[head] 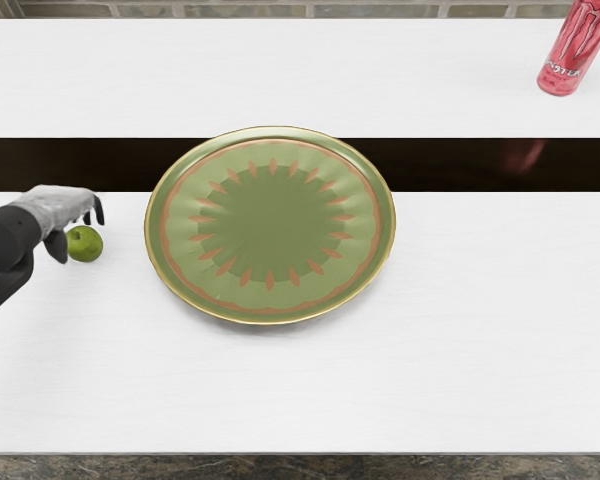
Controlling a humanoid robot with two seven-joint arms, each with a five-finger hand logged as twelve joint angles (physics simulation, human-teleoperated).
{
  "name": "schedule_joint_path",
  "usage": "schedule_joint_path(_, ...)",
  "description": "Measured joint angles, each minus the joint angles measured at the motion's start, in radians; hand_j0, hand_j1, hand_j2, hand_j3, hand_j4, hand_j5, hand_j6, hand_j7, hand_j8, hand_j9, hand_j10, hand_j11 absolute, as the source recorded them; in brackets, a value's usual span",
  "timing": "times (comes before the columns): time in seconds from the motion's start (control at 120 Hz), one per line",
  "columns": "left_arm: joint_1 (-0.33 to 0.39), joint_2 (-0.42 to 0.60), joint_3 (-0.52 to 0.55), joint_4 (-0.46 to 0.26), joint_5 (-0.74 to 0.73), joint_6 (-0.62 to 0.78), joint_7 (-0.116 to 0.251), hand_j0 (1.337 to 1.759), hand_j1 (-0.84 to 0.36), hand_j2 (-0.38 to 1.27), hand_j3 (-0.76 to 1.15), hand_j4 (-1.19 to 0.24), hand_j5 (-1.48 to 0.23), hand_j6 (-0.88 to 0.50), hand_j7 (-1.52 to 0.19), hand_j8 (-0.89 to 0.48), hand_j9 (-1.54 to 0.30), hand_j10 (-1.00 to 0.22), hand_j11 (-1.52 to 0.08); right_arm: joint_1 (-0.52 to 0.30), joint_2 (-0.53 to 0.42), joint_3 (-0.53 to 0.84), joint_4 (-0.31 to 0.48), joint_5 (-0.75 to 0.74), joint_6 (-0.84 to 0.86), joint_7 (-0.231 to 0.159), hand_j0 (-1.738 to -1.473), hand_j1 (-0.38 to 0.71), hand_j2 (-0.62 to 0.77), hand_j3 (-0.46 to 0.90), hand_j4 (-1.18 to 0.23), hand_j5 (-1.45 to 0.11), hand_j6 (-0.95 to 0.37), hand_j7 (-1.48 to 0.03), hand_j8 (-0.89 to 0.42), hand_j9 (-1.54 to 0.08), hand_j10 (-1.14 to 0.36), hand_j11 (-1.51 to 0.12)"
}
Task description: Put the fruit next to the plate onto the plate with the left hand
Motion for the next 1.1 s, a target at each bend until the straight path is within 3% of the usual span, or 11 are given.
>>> schedule_joint_path(0.508,0.025,-0.023,0.022,0.026,0.016,0.026,0.000,1.658,-0.24,0.13,0.00,-0.58,-0.60,-0.54,-0.67,-0.53,-0.67,-0.53,-0.67,0.006,0.000,0.000,0.000,0.000,0.000,0.000,-1.658,-0.31,-0.01,0.00,-0.03,-0.04,-0.03,-0.04,-0.03,-0.04,-0.03,-0.04)
schedule_joint_path(0.725,0.025,-0.043,0.030,0.050,0.009,0.023,0.000,1.657,-0.27,0.14,0.00,-0.56,-0.67,-0.54,-0.70,-0.55,-0.70,-0.55,-0.70,0.008,0.000,0.000,0.000,0.000,0.000,0.000,-1.658,-0.31,-0.01,0.00,-0.03,-0.04,-0.03,-0.04,-0.03,-0.04,-0.03,-0.04)
schedule_joint_path(0.783,0.024,-0.043,0.031,0.052,0.007,0.022,0.000,1.656,-0.32,0.20,0.00,-0.56,-0.77,-0.47,-0.79,-0.60,-0.79,-0.60,-0.79,0.008,0.000,0.000,0.000,0.000,-0.001,0.000,-1.658,-0.31,-0.01,0.00,-0.03,-0.04,-0.03,-0.04,-0.03,-0.04,-0.03,-0.04)
schedule_joint_path(0.858,0.024,-0.043,0.032,0.055,0.004,0.020,0.000,1.652,-0.38,0.25,0.00,-0.44,-0.91,-0.37,-0.91,-0.51,-0.91,-0.67,-0.91,0.008,0.000,-0.001,0.000,0.000,-0.001,0.000,-1.658,-0.31,-0.01,0.00,-0.03,-0.04,-0.03,-0.04,-0.03,-0.04,-0.03,-0.04)
schedule_joint_path(0.942,0.025,-0.043,0.032,0.060,0.004,0.021,0.000,1.647,-0.36,0.22,0.00,-0.41,-1.01,-0.33,-1.02,-0.49,-1.02,-0.72,-1.02,0.008,0.000,-0.001,0.000,0.000,-0.001,0.000,-1.658,-0.31,-0.01,0.00,-0.03,-0.04,-0.03,-0.04,-0.03,-0.04,-0.03,-0.04)
schedule_joint_path(0.975,0.025,-0.043,0.032,0.062,0.002,0.020,0.000,1.645,-0.40,0.33,0.00,-0.39,-1.04,-0.30,-1.05,-0.46,-1.05,-0.74,-1.05,0.008,0.000,-0.001,0.000,0.000,-0.001,0.000,-1.658,-0.31,-0.01,0.00,-0.03,-0.04,-0.03,-0.04,-0.03,-0.04,-0.03,-0.04)
schedule_joint_path(1.1,0.023,-0.044,0.032,0.066,-0.004,0.018,0.000,1.639,-0.45,0.35,0.00,-0.31,-1.13,-0.23,-1.13,-0.41,-1.13,-0.78,-1.13,0.008,0.000,-0.001,0.000,0.000,-0.001,0.000,-1.658,-0.31,-0.01,0.00,-0.03,-0.04,-0.03,-0.04,-0.03,-0.04,-0.03,-0.04)
